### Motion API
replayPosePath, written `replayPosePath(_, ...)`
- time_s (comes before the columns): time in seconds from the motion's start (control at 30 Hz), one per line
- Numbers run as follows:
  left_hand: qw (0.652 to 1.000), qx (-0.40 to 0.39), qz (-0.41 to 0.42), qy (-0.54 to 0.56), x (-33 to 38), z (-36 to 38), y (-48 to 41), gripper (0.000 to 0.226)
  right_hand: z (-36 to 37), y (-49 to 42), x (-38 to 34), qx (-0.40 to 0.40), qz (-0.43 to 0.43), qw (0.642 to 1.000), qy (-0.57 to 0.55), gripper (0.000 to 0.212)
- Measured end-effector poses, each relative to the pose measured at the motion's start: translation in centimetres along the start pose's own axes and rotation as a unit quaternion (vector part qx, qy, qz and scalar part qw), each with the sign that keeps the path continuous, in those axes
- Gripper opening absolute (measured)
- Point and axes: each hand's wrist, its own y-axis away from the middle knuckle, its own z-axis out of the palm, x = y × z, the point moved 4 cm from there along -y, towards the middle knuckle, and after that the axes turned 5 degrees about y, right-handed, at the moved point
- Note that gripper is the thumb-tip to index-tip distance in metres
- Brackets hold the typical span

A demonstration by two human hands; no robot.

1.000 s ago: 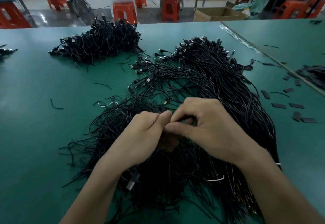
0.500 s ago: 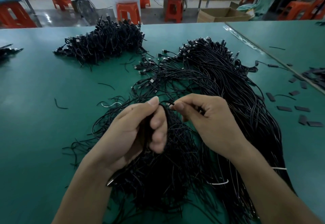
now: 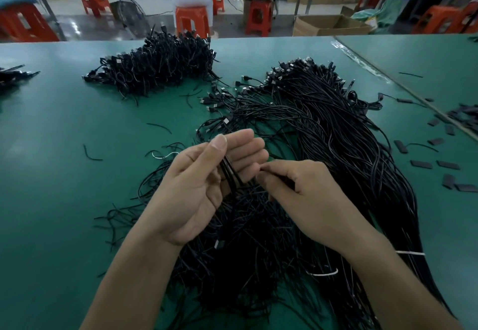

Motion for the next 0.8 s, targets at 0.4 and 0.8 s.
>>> replayPosePath(0.4, 0.995, 0.082, 0.047, -0.028, 0.0, -0.6, -0.1, 0.045, 1.1, 1.0, -1.2, -0.093, -0.003, 0.989, 0.112, 0.024)
replayPosePath(0.8, 0.951, 0.008, -0.058, -0.302, -0.7, 0.6, 0.7, 0.047, -3.1, -1.2, -3.9, -0.002, -0.16, 0.984, 0.076, 0.005)
